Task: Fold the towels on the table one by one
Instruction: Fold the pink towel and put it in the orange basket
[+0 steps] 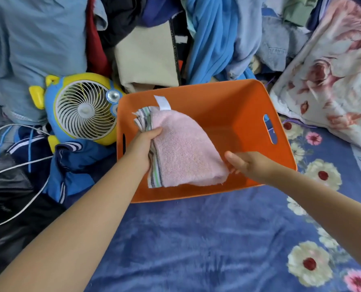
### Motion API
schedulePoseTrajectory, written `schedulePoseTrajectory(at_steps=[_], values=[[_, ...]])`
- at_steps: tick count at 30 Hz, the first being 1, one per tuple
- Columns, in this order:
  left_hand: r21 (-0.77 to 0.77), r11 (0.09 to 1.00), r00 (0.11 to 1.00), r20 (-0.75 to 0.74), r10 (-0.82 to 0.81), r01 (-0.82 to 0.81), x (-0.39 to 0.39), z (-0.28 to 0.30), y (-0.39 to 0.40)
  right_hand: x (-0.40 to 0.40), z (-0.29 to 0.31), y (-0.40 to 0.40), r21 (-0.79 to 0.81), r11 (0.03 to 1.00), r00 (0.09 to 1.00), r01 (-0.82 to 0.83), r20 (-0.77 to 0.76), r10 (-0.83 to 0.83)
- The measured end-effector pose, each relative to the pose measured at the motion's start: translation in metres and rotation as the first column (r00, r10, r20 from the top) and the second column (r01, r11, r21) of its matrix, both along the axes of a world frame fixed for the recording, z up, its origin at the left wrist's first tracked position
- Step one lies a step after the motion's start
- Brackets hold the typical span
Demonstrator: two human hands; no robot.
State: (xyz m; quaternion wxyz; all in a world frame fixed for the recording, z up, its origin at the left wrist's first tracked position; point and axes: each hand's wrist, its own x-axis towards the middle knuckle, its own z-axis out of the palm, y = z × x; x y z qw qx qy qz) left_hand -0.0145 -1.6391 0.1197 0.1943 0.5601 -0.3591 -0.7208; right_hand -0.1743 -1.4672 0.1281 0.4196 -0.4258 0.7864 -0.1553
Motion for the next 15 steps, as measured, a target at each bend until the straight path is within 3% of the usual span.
schedulePoseTrajectory(at_steps=[2, 5, 6, 8, 11, 15], values=[[0.024, 0.997, 0.997, -0.027, -0.066, 0.067, -0.009, 0.000, -0.006, 0.002, -0.006, -0.031, -0.059, 0.949, 0.925, 0.311, 0.247, -0.288], [0.037, 0.987, 0.987, -0.038, -0.154, 0.155, -0.017, -0.008, -0.021, 0.004, -0.020, -0.075, 0.160, 0.874, 0.709, 0.459, 0.527, -0.469], [0.042, 0.985, 0.985, 0.012, -0.169, 0.169, -0.017, -0.014, -0.025, 0.004, -0.026, -0.083, 0.204, 0.854, 0.669, 0.479, 0.544, -0.506], [0.047, 0.978, 0.963, 0.170, -0.209, 0.204, -0.017, -0.030, -0.038, 0.003, -0.043, -0.099, 0.223, 0.842, 0.679, 0.492, 0.507, -0.531], [0.074, 0.952, 0.863, 0.405, -0.301, 0.297, -0.021, -0.056, -0.053, 0.004, -0.066, -0.118, 0.254, 0.815, 0.699, 0.521, 0.420, -0.578], [-0.010, 0.929, 0.743, 0.603, -0.290, 0.370, -0.036, -0.096, -0.066, 0.012, -0.099, -0.145, 0.303, 0.802, 0.732, 0.515, 0.331, -0.595]])
